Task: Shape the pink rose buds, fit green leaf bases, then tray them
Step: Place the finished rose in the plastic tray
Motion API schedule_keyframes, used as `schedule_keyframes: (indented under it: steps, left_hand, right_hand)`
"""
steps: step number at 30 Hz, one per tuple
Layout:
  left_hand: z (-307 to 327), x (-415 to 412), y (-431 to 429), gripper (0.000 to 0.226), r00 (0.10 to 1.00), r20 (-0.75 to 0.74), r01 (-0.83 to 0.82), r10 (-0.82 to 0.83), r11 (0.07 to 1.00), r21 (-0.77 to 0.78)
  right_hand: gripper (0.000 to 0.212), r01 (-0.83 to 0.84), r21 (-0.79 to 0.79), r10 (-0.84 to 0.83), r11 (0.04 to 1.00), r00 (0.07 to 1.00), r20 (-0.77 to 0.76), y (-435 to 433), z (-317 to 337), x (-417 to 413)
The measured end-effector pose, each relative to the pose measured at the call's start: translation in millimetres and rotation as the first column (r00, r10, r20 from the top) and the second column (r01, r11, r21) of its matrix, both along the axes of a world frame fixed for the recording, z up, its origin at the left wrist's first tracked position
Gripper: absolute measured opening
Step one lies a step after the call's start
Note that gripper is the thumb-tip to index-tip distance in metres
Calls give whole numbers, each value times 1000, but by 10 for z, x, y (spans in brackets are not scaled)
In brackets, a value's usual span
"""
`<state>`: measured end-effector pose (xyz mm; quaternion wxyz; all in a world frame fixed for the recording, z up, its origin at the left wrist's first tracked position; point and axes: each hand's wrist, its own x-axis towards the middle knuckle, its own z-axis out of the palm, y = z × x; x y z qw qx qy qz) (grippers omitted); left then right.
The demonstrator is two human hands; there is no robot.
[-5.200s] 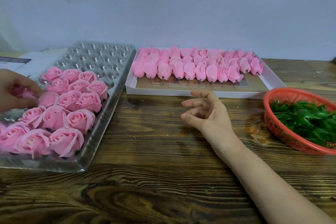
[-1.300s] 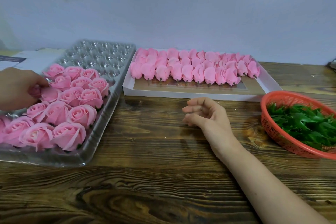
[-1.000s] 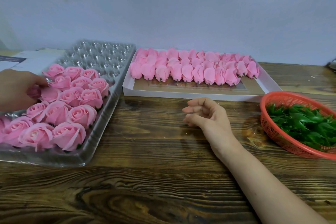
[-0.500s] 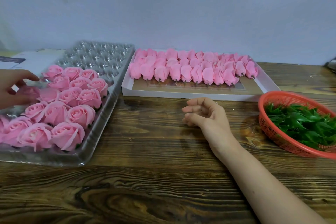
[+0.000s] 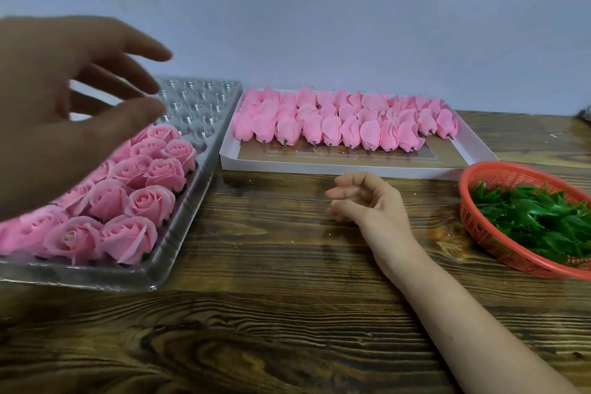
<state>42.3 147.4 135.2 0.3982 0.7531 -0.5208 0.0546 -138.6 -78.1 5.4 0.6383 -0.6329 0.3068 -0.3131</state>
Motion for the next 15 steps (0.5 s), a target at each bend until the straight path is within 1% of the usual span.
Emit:
schedule_keyframes:
  steps: [1, 3, 5, 7, 8, 11, 15]
  left_hand:
    - [73, -118, -152, 36, 1000, 24, 6, -6, 1000, 16]
    - [136, -308, -335, 35, 1000, -8, 30, -29, 999, 46]
    - [80, -467, -478, 30, 999, 2, 48, -48, 999, 10]
    - [-3, -596, -651, 20, 999, -22, 45, -45, 999, 7]
    - [-63, -648, -742, 16, 998, -40, 56, -56, 998, 11]
    - [-279, -746, -1003, 15, 990, -121, 74, -71, 997, 25]
    - [-633, -706, -1306, 12, 977, -213, 17, -11, 999, 28]
  right_hand:
    - [32, 1, -1, -1, 1000, 1000, 6, 0, 0, 3]
    - [32, 3, -4, -3, 1000, 1000, 14, 0, 0, 5]
    - [31, 5, -4, -5, 1000, 1000, 20, -4, -2, 2]
    - [30, 11, -2, -11, 1000, 1000, 26, -11, -2, 0]
    - [29, 15, -3, -15, 1000, 999, 31, -15, -2, 1]
    - [28, 26, -6, -26, 1000, 999, 41, -20, -2, 6]
    - [28, 55, -9, -54, 998, 998, 45, -39, -6, 6]
